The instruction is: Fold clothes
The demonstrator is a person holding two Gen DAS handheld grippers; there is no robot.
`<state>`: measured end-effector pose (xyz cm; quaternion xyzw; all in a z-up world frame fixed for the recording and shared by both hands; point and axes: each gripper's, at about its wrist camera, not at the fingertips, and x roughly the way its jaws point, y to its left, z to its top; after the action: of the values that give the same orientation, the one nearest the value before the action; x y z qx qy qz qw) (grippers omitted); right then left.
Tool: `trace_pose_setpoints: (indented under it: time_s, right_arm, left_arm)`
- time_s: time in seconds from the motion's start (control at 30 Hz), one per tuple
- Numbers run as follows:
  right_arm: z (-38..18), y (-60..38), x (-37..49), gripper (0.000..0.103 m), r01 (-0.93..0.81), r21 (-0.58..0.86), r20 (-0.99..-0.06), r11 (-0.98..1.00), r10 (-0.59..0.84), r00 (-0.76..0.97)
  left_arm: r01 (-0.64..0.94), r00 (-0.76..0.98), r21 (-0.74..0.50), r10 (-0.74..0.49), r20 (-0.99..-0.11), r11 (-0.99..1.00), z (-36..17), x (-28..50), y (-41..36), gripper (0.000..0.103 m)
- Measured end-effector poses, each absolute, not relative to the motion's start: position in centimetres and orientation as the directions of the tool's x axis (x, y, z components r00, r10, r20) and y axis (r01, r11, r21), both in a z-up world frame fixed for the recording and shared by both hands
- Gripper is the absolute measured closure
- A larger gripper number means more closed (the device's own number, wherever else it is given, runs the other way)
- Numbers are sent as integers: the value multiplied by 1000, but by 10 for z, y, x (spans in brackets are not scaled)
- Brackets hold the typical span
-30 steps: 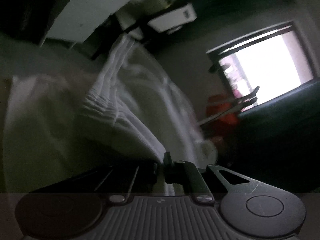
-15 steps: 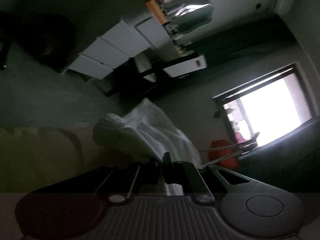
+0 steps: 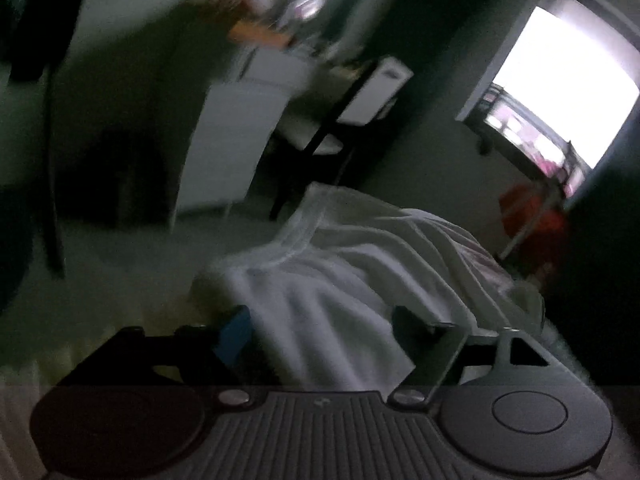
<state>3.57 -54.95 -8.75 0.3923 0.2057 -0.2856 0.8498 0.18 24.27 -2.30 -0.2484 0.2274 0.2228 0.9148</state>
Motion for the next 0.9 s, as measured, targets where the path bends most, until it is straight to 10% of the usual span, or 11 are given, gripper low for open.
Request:
trace_pose_setpoints:
  time_s: [0.67, 0.73, 0.8, 0.9]
  right_arm:
    - [-155, -564, 126, 33, 392, 530, -663, 752, 79, 744]
    - [-149, -556, 120, 46, 367, 496, -666, 787, 74, 742]
    - [-147, -552, 120, 81, 379, 449, -683, 809, 37, 729]
    - [-142, -555, 116, 85, 413, 436, -669, 799, -19, 743]
  left_arm:
    - [-63, 855, 18, 63, -515, 998, -55, 30, 45, 14]
    - [-38, 854, 48, 58, -518, 998, -60, 35, 38, 14]
    - [-16, 853, 72, 51, -520, 997, -66, 38, 32, 14]
    - [0, 858, 105, 54, -511, 994, -69, 34, 28, 14]
